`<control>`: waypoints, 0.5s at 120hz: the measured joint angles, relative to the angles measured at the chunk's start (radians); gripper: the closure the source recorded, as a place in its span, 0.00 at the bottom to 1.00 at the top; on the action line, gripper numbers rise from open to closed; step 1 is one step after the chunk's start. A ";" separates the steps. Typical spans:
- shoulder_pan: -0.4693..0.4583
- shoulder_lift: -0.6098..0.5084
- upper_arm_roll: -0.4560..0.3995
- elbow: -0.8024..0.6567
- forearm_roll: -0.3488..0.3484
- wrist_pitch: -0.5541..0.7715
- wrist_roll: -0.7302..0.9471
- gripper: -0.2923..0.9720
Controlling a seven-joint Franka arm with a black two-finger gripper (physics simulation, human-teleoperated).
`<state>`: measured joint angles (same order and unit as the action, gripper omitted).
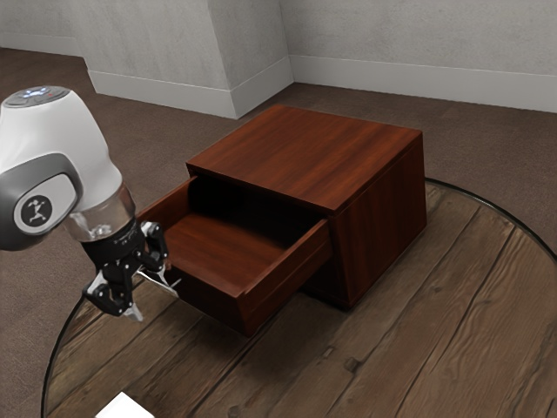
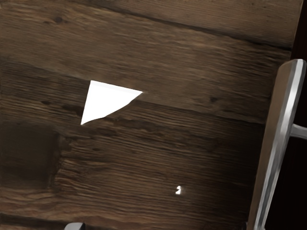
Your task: Pull the drawer handle with one arm to open the drawer
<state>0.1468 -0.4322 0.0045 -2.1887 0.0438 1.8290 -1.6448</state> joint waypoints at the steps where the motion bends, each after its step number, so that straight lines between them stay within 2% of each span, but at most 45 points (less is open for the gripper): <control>1: 0.000 0.000 0.000 0.000 0.000 0.000 0.000 0.51; 60: 0.000 0.004 0.002 0.008 0.000 -0.012 0.008 0.41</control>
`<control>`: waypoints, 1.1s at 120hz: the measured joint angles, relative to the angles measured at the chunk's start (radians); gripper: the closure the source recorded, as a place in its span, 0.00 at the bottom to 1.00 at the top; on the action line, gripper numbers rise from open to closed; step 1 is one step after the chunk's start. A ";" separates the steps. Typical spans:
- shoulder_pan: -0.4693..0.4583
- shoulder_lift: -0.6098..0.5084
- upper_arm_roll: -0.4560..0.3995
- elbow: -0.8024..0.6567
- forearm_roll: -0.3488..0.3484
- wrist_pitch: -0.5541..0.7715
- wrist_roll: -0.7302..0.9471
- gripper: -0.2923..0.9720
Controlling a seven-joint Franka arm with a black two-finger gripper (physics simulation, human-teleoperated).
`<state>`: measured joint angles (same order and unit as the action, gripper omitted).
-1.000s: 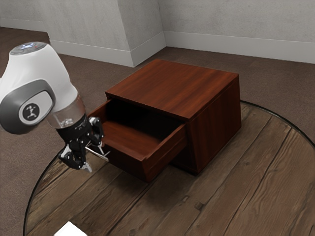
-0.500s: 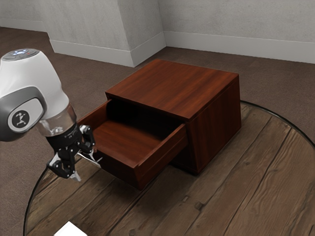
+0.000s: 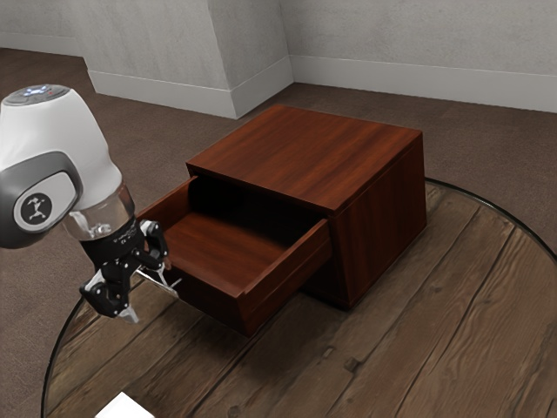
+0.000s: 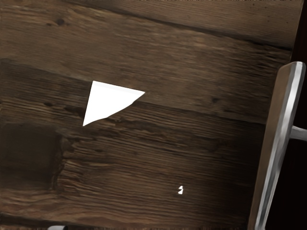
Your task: Pull the drawer handle with one arm to open the drawer
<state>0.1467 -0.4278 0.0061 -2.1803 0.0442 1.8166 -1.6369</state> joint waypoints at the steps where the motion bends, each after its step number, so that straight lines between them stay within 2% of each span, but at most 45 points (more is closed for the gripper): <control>1: 0.000 0.000 0.000 0.000 0.000 0.000 0.000 0.41; 65: 0.000 0.000 0.004 0.004 -0.001 -0.004 0.010 0.30; 100: 0.001 0.000 0.003 0.032 -0.001 -0.014 0.013 0.27; 132: -0.002 0.000 0.000 0.054 -0.001 -0.019 0.016 0.39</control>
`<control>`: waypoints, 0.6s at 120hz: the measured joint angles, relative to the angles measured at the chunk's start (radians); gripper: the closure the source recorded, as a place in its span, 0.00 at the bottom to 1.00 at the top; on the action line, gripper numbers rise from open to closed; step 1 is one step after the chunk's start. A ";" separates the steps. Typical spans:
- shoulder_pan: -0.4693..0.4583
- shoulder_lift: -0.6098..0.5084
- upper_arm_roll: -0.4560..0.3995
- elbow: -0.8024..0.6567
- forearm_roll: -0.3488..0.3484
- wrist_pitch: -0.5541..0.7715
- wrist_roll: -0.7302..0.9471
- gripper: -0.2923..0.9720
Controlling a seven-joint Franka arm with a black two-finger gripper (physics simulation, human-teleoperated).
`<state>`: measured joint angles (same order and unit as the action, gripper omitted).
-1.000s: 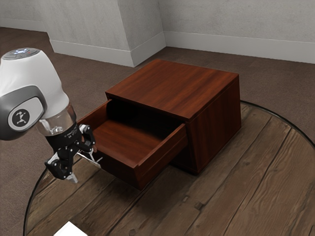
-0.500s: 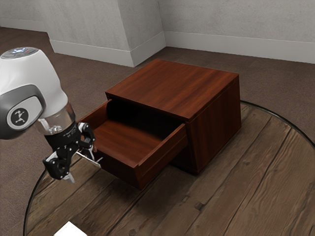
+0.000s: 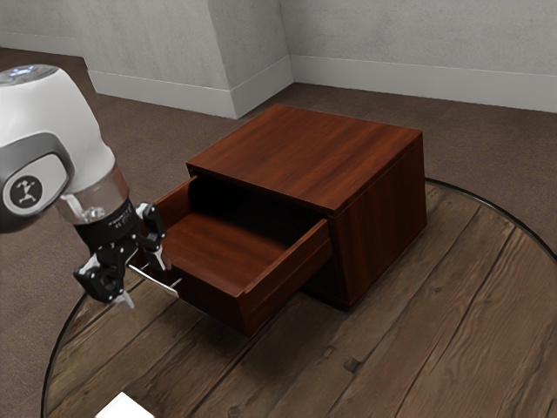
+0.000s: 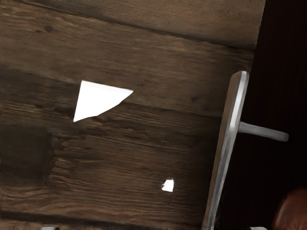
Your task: Pull the drawer handle with one arm to open the drawer
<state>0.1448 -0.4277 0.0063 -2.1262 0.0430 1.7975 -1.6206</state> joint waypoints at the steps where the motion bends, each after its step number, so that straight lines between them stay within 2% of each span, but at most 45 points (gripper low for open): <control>1: 0.000 0.000 0.000 0.001 0.000 0.000 0.000 0.39; 47: -0.007 0.007 -0.043 0.090 -0.003 -0.014 0.002 0.43; 60: -0.010 0.016 -0.076 0.142 -0.008 -0.021 -0.004 0.39; 66: -0.016 0.035 -0.088 0.208 -0.012 -0.039 -0.011 0.36; 72: -0.018 0.081 -0.104 0.345 -0.020 -0.097 -0.019 0.34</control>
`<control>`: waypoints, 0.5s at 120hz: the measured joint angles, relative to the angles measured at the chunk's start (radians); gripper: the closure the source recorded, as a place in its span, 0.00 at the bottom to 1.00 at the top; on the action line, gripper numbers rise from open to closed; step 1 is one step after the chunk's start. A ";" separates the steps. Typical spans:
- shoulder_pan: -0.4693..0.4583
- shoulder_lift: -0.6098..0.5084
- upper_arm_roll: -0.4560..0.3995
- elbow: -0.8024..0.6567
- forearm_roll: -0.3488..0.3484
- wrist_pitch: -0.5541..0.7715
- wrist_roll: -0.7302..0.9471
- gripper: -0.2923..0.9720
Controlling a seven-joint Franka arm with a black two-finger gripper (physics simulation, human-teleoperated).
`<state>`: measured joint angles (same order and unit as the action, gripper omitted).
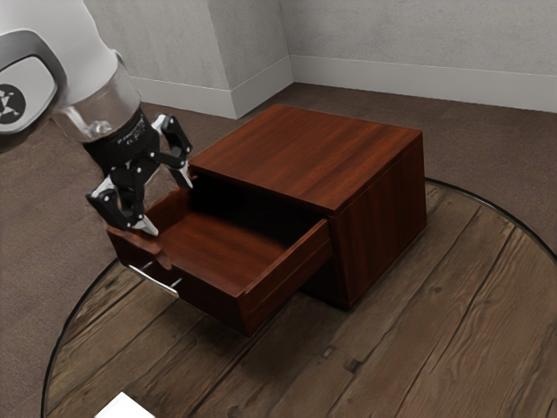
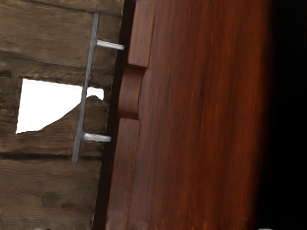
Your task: Pull the drawer handle with one arm to open the drawer
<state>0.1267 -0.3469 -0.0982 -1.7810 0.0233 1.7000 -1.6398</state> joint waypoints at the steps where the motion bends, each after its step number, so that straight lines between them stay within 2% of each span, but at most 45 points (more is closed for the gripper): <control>1: 0.000 0.007 -0.006 0.022 -0.001 -0.011 -0.001 0.33; 9: -0.011 0.061 -0.084 0.184 -0.010 -0.106 -0.012 0.31; 18: -0.066 0.161 -0.156 0.367 -0.015 -0.228 -0.020 0.29; 24: -0.082 0.192 -0.154 0.443 -0.004 -0.301 0.021 0.28; 30: -0.088 0.203 -0.113 0.483 0.029 -0.325 0.121 0.28; 34: -0.085 0.207 -0.080 0.491 0.042 -0.322 0.204 0.27; 42: -0.079 0.213 0.017 0.411 0.017 -0.299 0.370 0.27; 52: -0.075 0.217 0.094 0.292 0.002 -0.270 0.549 0.26; 60: -0.072 0.219 0.128 0.255 -0.003 -0.245 0.676 0.26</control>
<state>0.0545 -0.1283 0.0302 -1.5264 0.0198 1.4546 -0.9636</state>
